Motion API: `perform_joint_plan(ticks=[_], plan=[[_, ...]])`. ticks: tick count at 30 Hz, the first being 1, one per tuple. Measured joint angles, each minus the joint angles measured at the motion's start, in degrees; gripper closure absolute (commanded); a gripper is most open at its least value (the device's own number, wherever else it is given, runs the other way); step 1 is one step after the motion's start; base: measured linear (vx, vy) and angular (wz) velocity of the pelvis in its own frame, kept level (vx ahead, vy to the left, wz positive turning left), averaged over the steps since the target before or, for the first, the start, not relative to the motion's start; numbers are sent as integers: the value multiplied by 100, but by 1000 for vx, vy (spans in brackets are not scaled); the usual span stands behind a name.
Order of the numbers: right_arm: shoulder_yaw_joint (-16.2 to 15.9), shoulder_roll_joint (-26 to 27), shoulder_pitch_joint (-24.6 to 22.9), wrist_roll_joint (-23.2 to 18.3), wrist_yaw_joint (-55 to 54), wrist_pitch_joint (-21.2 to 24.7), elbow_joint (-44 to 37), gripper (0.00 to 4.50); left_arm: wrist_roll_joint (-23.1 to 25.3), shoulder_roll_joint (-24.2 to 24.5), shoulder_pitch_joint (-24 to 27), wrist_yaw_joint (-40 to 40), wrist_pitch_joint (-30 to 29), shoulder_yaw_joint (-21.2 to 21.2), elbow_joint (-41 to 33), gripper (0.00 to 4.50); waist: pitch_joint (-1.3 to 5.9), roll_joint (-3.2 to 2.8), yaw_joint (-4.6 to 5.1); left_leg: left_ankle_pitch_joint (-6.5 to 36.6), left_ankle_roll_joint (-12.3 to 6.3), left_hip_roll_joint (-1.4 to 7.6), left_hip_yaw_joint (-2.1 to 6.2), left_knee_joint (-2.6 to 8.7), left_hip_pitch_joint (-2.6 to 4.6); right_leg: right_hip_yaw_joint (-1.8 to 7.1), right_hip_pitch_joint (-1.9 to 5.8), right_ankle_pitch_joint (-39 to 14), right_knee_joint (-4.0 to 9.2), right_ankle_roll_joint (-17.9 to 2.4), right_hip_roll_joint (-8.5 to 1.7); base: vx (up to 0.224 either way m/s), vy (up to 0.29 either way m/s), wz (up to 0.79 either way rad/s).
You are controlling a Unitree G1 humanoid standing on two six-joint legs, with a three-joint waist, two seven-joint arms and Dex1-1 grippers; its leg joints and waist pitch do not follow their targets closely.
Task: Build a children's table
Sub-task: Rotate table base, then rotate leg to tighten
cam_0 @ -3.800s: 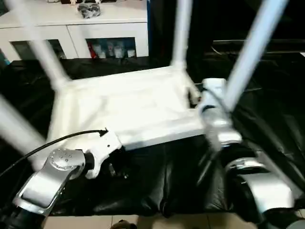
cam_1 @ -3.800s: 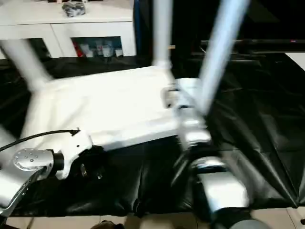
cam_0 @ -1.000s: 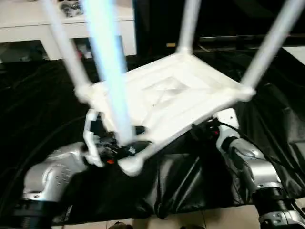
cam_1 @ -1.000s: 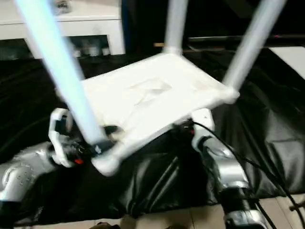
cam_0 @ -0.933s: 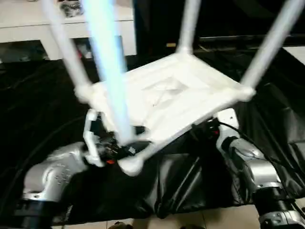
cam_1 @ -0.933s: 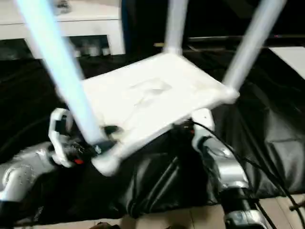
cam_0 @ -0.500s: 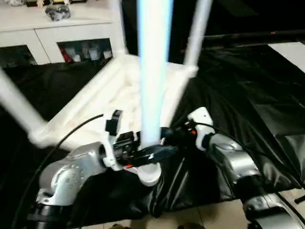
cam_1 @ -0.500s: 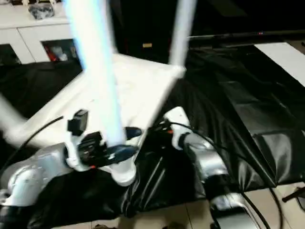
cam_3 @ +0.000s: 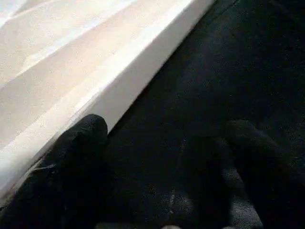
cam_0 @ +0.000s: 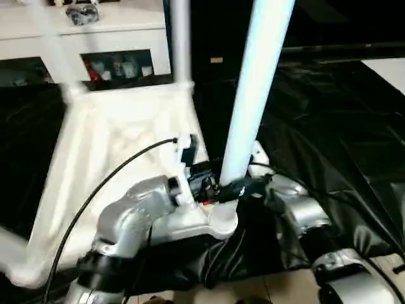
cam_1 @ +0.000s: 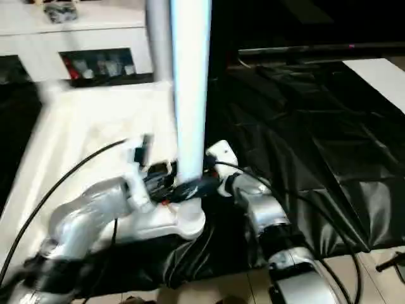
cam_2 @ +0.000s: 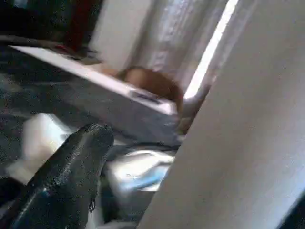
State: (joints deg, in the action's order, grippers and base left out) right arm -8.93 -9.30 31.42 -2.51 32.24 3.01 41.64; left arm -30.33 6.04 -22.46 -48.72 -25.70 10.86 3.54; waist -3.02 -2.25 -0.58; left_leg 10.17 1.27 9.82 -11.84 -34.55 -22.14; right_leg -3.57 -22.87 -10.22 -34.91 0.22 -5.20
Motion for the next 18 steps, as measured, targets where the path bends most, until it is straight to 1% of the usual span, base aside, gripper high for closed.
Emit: perform_joint_plan(ticks=[2,5,8,11,12,16,18], plan=[[107,-117,-40,-14,-42,-25,-31,3,307,81,-48,176,256,44,219,0,3,-9,-1,0,0,0,0,0,1,0,1,2,0,-2,0,0,0,0],[375,-453,-216,-28,-85,-38,-152,3,727,401,-58,248,591,151,442,0,4,-11,-25,0,0,1,3,1,3,-4,2,2,-4,-2,1,0,0,0],[557,-653,-376,-39,-117,-36,-292,3,971,620,-37,300,732,133,581,0,5,-14,31,0,0,4,5,1,6,-7,-4,6,-5,-8,3,0,0,0],[631,-739,-460,-84,-115,-33,-395,3,1050,664,50,305,812,125,634,0,6,-16,39,0,0,5,5,2,6,-9,-7,7,-5,-10,3,0,0,0],[630,-773,-548,-131,-88,-22,-570,3,1084,723,108,299,861,127,611,0,6,-16,39,0,0,5,5,3,6,-9,-7,6,-5,-9,3,0,0,0],[695,-1103,-935,-232,208,166,-1209,3,1331,1292,444,280,851,90,555,0,6,-17,31,0,0,5,8,4,7,-9,-8,-9,-5,17,5,0,0,0],[690,-1269,-1160,-269,450,340,-1581,3,1402,1439,581,260,727,123,344,0,5,-18,0,0,0,5,8,5,2,-8,-5,-12,0,22,4,0,0,0]])
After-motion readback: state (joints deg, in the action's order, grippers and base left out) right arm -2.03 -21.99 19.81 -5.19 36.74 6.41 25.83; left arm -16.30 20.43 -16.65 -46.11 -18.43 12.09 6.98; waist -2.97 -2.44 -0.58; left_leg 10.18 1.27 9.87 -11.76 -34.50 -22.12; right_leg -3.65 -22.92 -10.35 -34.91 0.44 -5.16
